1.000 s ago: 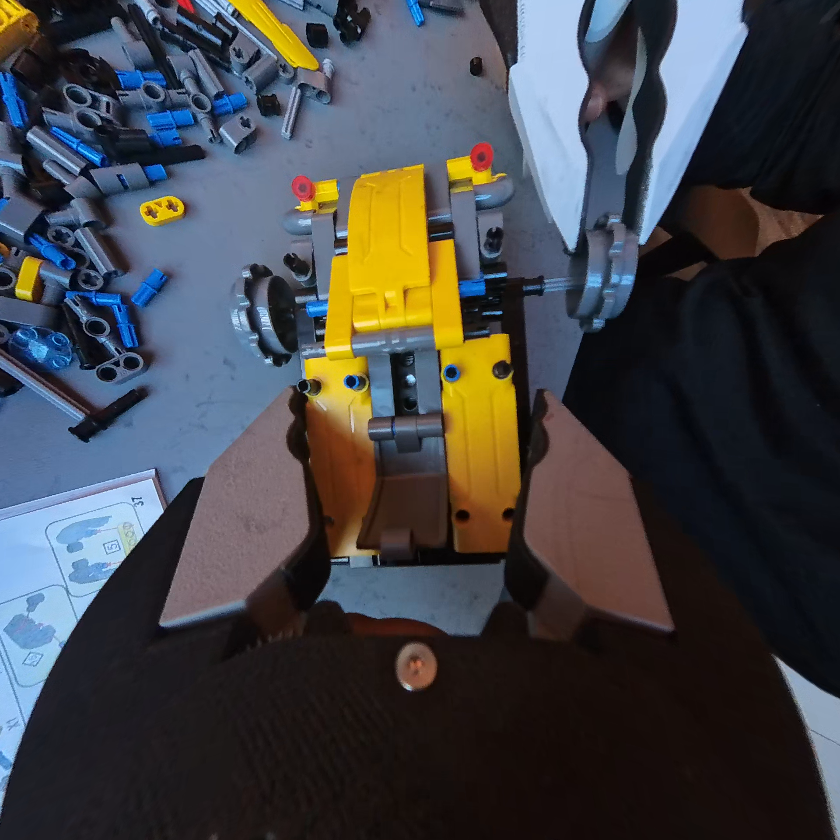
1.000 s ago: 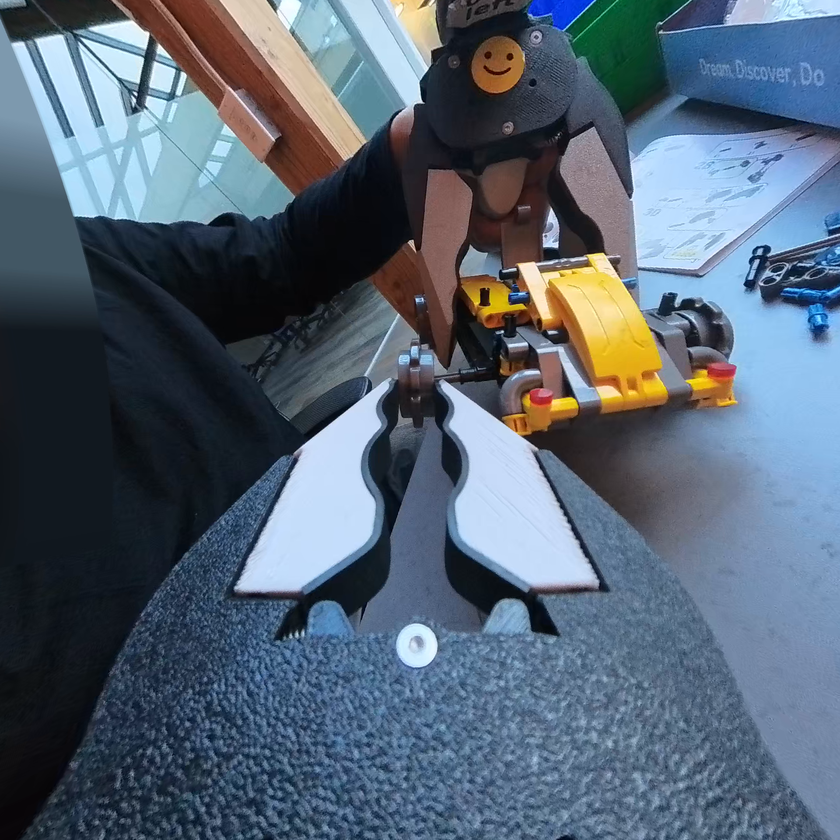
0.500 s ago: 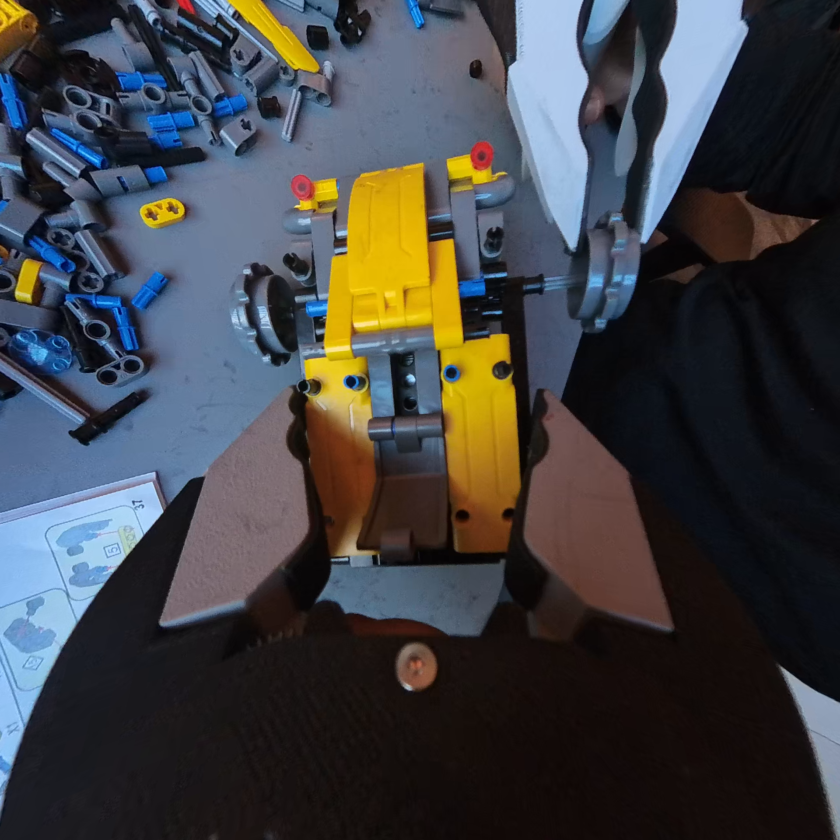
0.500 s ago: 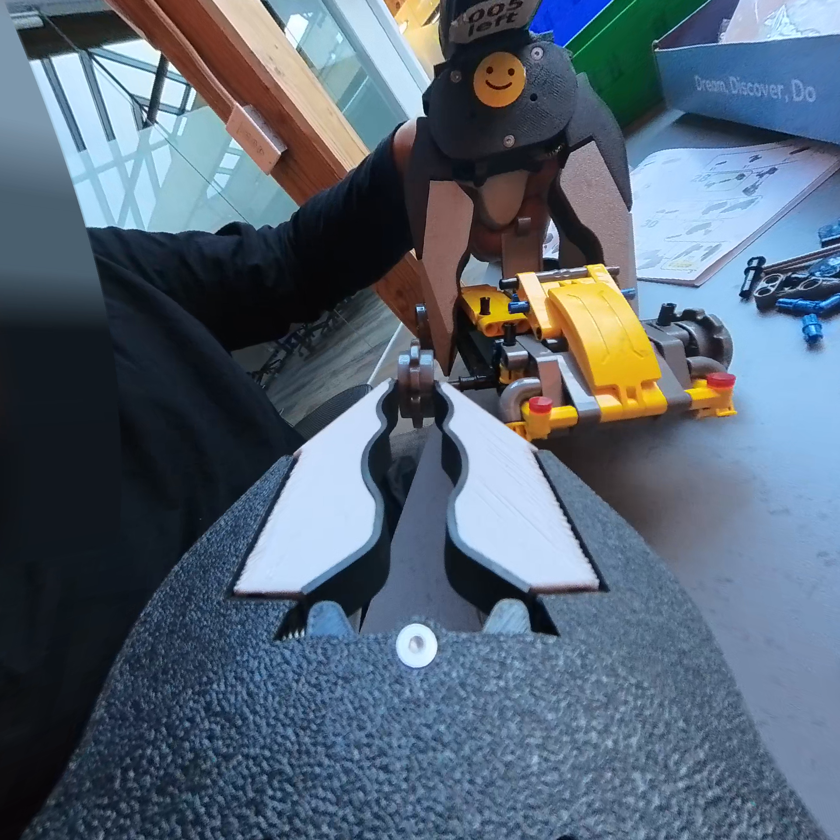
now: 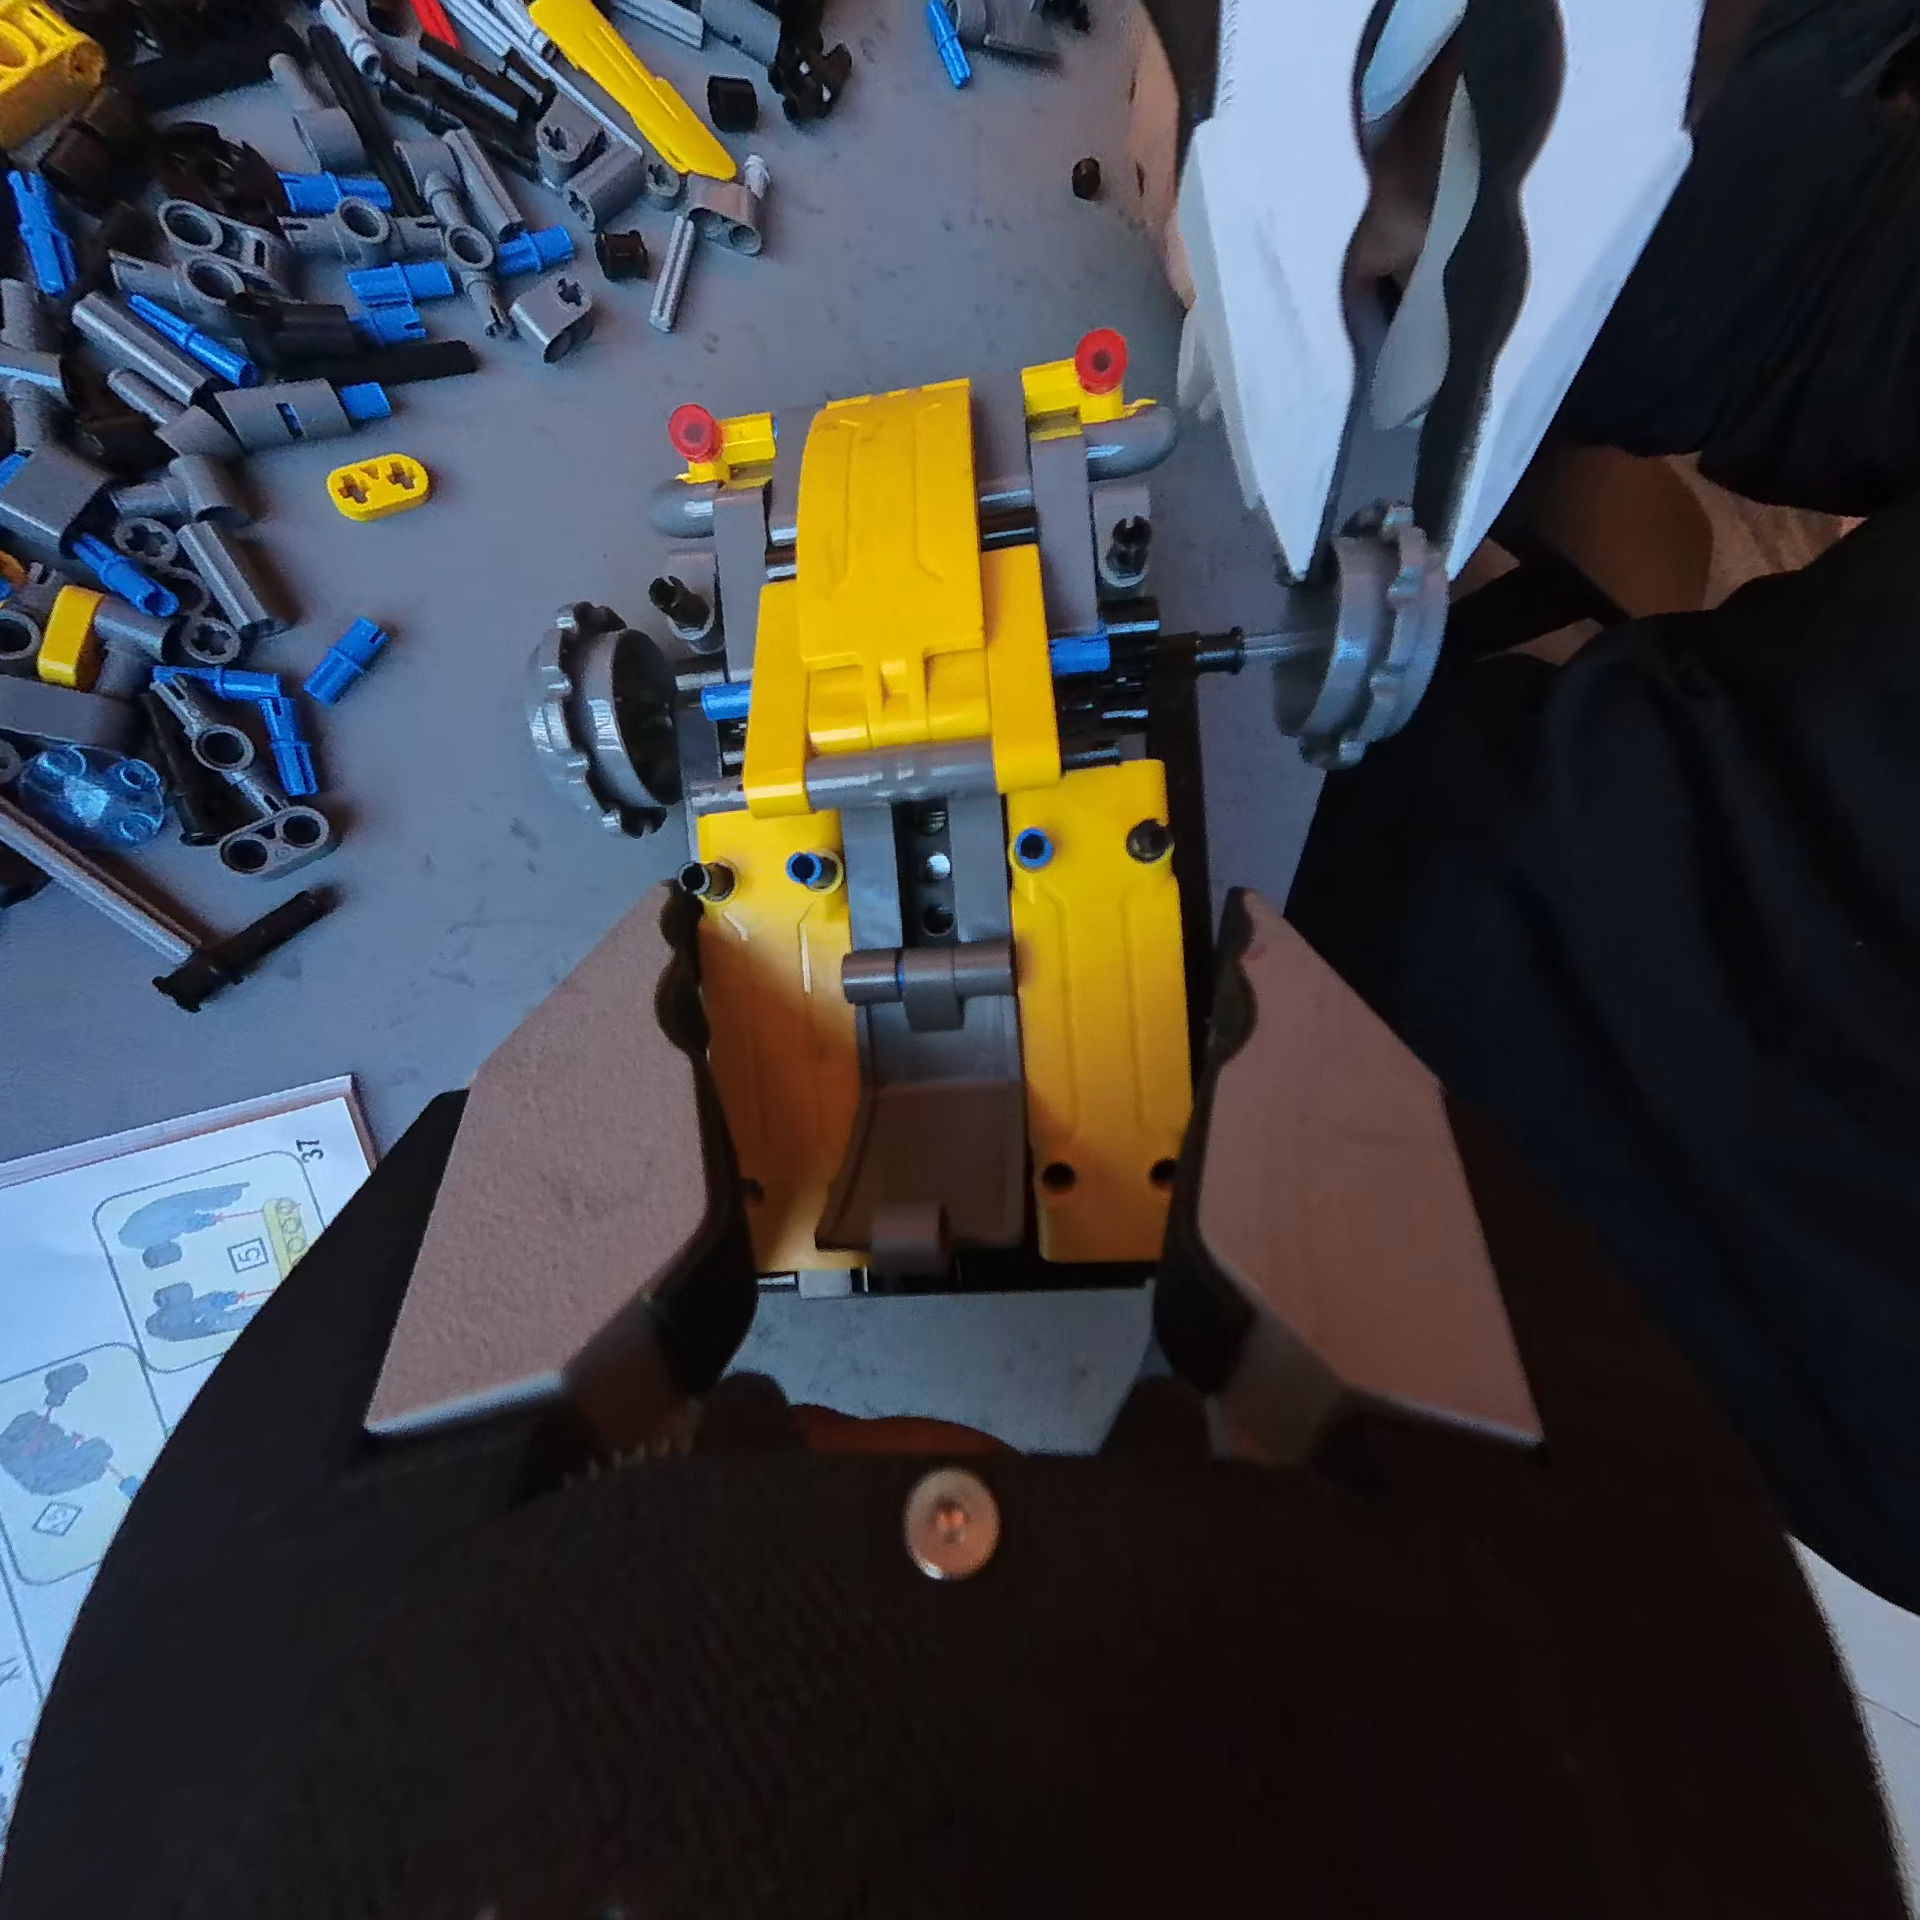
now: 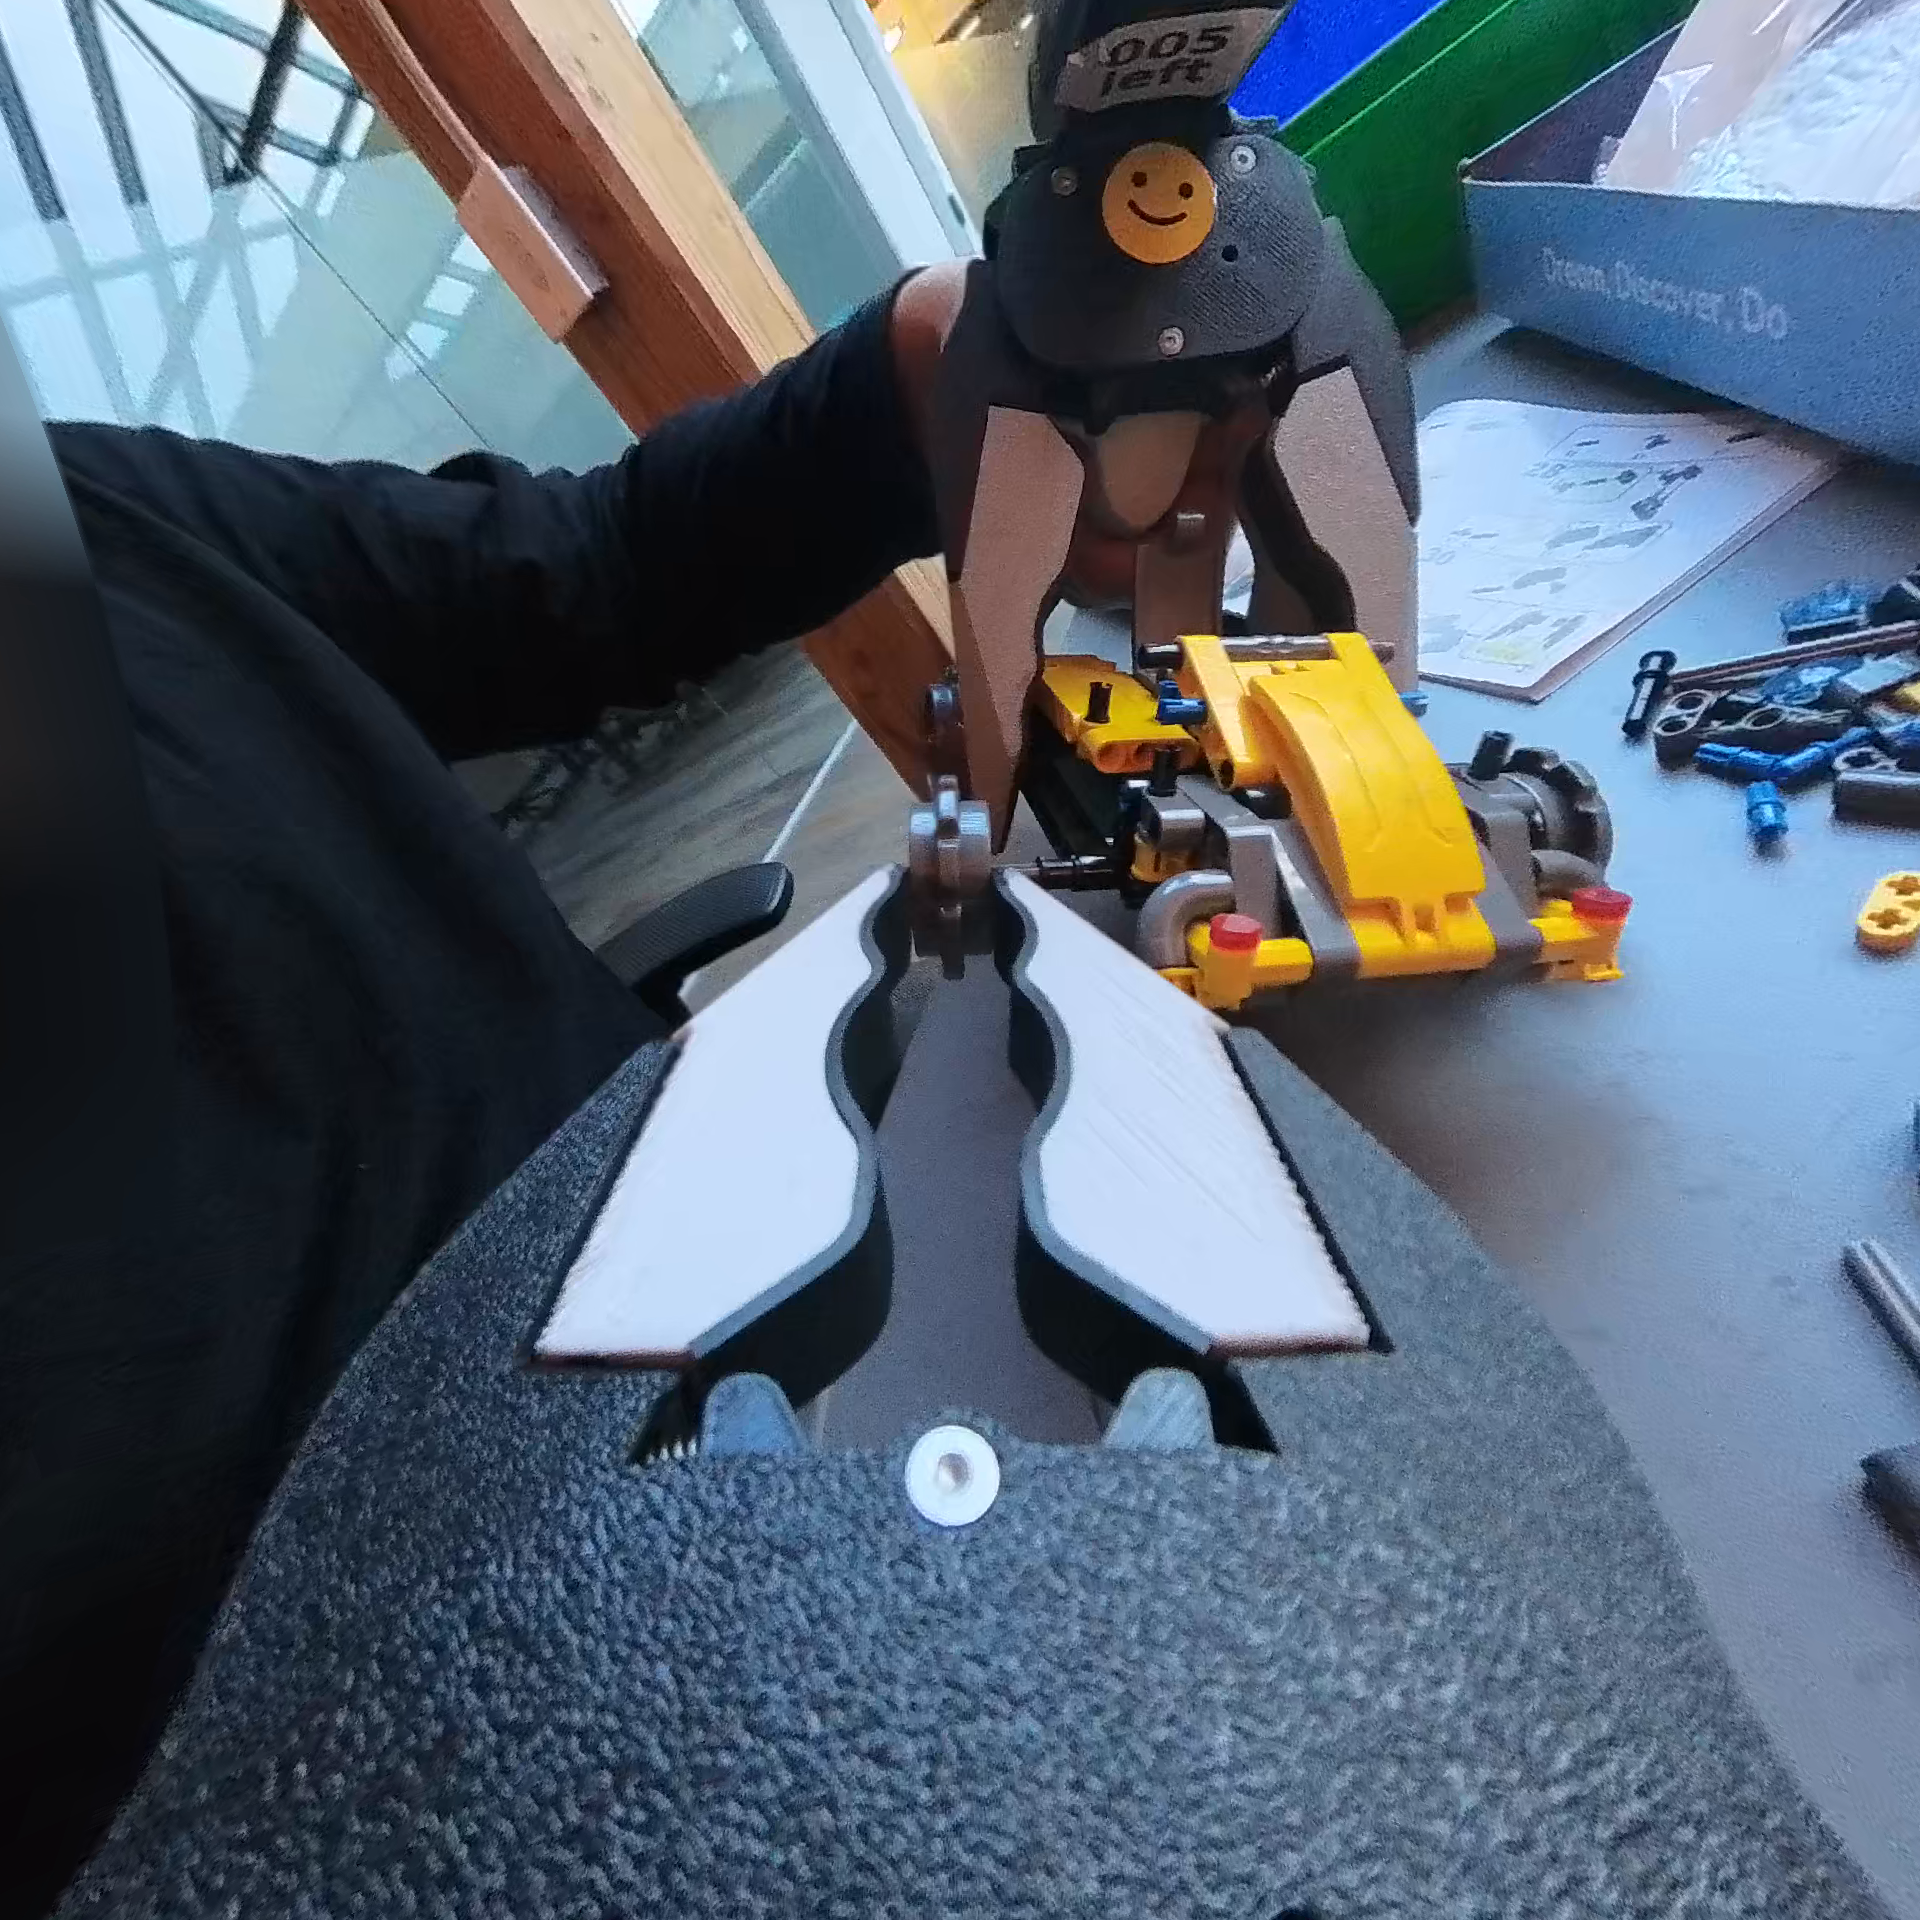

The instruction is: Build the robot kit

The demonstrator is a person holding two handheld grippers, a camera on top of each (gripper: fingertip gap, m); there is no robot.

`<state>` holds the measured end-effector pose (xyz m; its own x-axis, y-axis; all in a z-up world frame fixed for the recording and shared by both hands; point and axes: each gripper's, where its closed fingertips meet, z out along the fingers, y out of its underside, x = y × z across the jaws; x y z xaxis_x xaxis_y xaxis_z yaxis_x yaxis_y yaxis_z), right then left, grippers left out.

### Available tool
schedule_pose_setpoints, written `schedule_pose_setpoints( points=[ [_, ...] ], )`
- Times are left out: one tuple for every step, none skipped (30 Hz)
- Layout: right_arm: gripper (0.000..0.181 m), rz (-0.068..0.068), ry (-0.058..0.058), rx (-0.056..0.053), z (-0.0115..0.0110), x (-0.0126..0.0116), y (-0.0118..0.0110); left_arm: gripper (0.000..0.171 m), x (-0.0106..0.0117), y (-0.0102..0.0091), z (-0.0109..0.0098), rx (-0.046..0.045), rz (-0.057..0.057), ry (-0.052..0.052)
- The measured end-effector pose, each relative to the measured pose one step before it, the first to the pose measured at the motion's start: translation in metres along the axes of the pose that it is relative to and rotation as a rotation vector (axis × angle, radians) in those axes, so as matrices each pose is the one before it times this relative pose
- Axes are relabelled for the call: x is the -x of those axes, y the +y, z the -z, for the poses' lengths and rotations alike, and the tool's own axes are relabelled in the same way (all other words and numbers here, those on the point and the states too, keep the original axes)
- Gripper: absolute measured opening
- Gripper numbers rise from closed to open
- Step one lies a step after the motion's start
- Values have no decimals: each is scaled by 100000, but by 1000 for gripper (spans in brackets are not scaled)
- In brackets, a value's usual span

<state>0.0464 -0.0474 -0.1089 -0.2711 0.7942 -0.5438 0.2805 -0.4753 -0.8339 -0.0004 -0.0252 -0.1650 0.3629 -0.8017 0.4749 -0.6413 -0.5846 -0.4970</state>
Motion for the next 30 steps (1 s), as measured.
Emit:
schedule_pose_setpoints(
  points=[
    [15, 2097, 1052, 298, -25, -3, 19, 96, -2, 6, -4, -439, -53, -170],
    [15, 2366, 1241, 222, -17, -9, 4, 96, 5, 26, -9, -287, -264, -286],
    [14, 2323, 1273, 404, -11, -9, 56, 96, 17, 37, -3, -203, -225, -392],
    [14, 2104, 1286, 386, 2, -15, 71, 96, 3, 21, -23, -266, -283, -549],
    [14, 1729, 1115, 301, 6, -21, 81, 96, -11, 39, -53, -120, -621, -876],
    [14, 1285, 935, 395, 24, -34, 125, 95, -14, 116, -74, 357, -1194, -1336],
    [14, 1279, 1474, 393, 68, -109, 162, 95, 1, 36, -85, -78, -741, -1861],
    [13, 1522, 1726, 248, 105, -140, 155, 95, -34, 57, -108, 39, -960, -1716],
    [12, 1435, 1152, 311, 74, -33, 164, 95, -21, 111, -110, 357, -1379, -1792],
    [12, 1345, 708, 856, -20, 57, 243, 95, 14, 100, -77, 413, -1350, -1806],
    [11, 1706, 918, 1245, -71, 68, 226, 95, 51, 51, -51, 129, -496, -1631],
    [11, 2595, 1830, 1075, -91, 12, 142, 95, 48, 26, -47, -243, 222, -1196],
    [11, 3154, 2413, 790, -58, -7, 87, 95, 43, -38, -35, -585, 739, -1073],
    [11, 2731, 2796, 380, -3, -25, 30, 95, 57, -66, -26, -679, 1182, -1199],
    [11, 2097, 3531, -238, 68, -115, -55, 95, 11, -41, -42, -383, 683, -1049],
    [11, 2177, 3845, -397, 67, -132, -72, 95, 11, -18, -61, -366, 258, -1000],
    [11, 2551, 3615, -83, 15, -76, -24, 95, 1, -13, -37, -224, 208, -720],
    [11, 2614, 3389, 112, -12, -31, 17, 95, 7, -16, -15, -230, 305, -379],
    [11, 2530, 3085, 145, -16, -7, 27, 95, 10, -22, -18, -277, 175, -338],
    [13, 2541, 2646, 270, 10, -6, 34, 95, 31, -19, -13, -298, 230, -479],
    [13, 2631, 2201, 599, 42, -12, 81, 95, 24, -29, -23, -368, 241, -532],
    [13, 2341, 2045, 761, 60, -49, 67, 95, 29, -38, -25, -390, 333, -550],
    [13, 1903, 2074, 743, 81, -93, 39, 95, 39, -28, -26, -489, 508, -678],
    [13, 1671, 2576, 740, 77, -158, 39, 95, 11, -34, -26, -528, 372, -580],
    [15, 1563, 3238, 579, 88, -235, 14, 95, 6, -11, -34, -398, 153, -599],
    [17, 1547, 2930, 407, 68, -171, 10, 95, 28, -5, -29, -316, 151, -700],
    [19, 1536, 1875, 541, 27, 4, 46, 95, 21, 0, -52, -226, 46, -837],
    [20, 1299, 1289, 568, -40, 73, 66, 95, 12, -10, -39, -176, 124, -888],
    [20, 1059, 1408, 476, -14, 50, 51, 95, 26, -9, -41, -171, 266, -887],
    [20, 1156, 1922, 618, 32, -46, 36, 95, 24, -30, -30, -248, 363, -693]
  ],
)
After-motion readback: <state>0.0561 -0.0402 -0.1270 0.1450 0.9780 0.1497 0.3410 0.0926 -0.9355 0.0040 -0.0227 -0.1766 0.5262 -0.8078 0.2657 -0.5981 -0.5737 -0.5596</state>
